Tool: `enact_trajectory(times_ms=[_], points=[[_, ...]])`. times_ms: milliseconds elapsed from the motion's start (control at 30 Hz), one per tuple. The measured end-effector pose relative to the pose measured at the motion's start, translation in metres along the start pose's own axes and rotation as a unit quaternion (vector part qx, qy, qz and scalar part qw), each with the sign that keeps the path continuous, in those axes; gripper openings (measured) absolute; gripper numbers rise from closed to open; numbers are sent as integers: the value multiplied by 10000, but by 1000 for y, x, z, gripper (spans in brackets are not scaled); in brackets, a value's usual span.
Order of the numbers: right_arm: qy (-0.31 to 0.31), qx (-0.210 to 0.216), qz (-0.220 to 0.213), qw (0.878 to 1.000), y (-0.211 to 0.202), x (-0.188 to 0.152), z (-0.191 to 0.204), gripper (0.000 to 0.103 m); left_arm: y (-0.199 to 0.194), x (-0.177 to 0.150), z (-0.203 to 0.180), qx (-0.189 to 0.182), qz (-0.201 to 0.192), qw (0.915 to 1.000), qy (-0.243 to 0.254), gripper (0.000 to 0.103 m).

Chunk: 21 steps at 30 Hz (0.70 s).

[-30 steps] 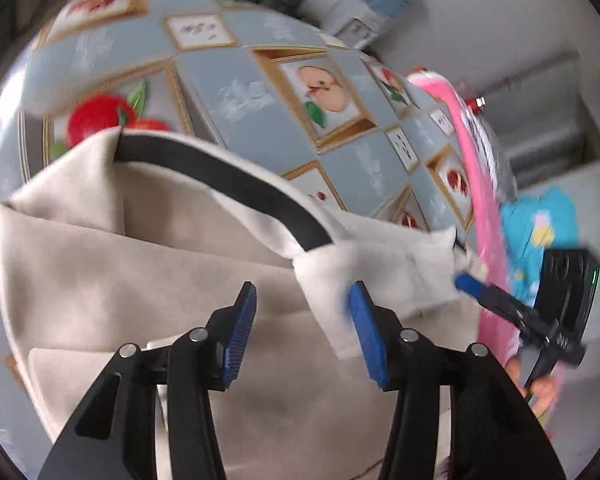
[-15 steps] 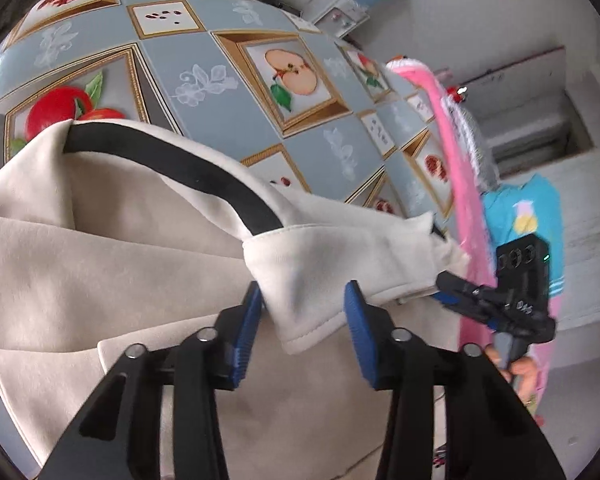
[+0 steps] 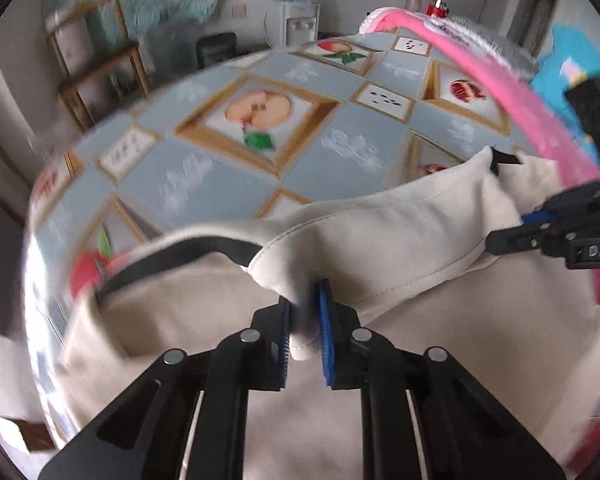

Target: Fold large clothes

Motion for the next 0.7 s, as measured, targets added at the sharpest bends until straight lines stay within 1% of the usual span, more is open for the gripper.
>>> enact_trajectory(times_ms=[33,100,167,267,333,400,433,467,500,533,567,633,667,700], points=[[-62,-139,-18,9999,3,7,0,13,4,5,0,46,-6,10000,11,12],[-114,-265,-60,9996,10,16,-3,12,12,14,1,87,-8,10000,9,12],[-114,-251,-119,9995,12,19,-4,12,13,16,1,128,-23,9999,80,12],[-173,-224,-117,9995,13,7,-3,12,7,5,-1,175,-62,9994,298,12],[-159,-82,-149,9997,6,-7,-3,12,2,-3,-3,124,-100,9992,379,12],[-4,55,-144,9999,1,-15,-5,13,0,-7,-2,81,-111,9992,387,12],[27,-24,-180,9998,-4,-17,-5,17,0,-8,-2,62,-108,9992,371,12],[19,-81,-223,9997,-8,-17,-4,27,0,-7,-1,38,-95,9993,355,12],[-8,-215,-389,9990,-19,-20,-2,34,1,-7,-1,22,-85,9994,338,12],[-7,-320,-554,9980,-29,-21,-1,48,1,-7,0,-8,-70,9995,308,12],[-9,-424,-740,9964,-42,-22,0,51,1,-7,1,-40,-63,9996,281,12],[-9,-580,-1090,9923,-64,-23,4,51,0,-8,1,-74,-72,9996,256,12],[-14,-598,-1235,9905,-73,-22,5,51,0,-9,1,-91,-85,9996,255,12],[-40,-521,-1436,9883,-82,-19,10,51,-1,-9,1,-96,-95,9996,258,12]])
Point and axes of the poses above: each gripper's, at about its wrist camera, not at the fingertips, and y roughly the way its jaws point, z to its left, x to its top, the point moved 3 cm from there along y, roughly the way its jaws point, and after that the axes turned 14 degrees about x, right-handed, at the moved point
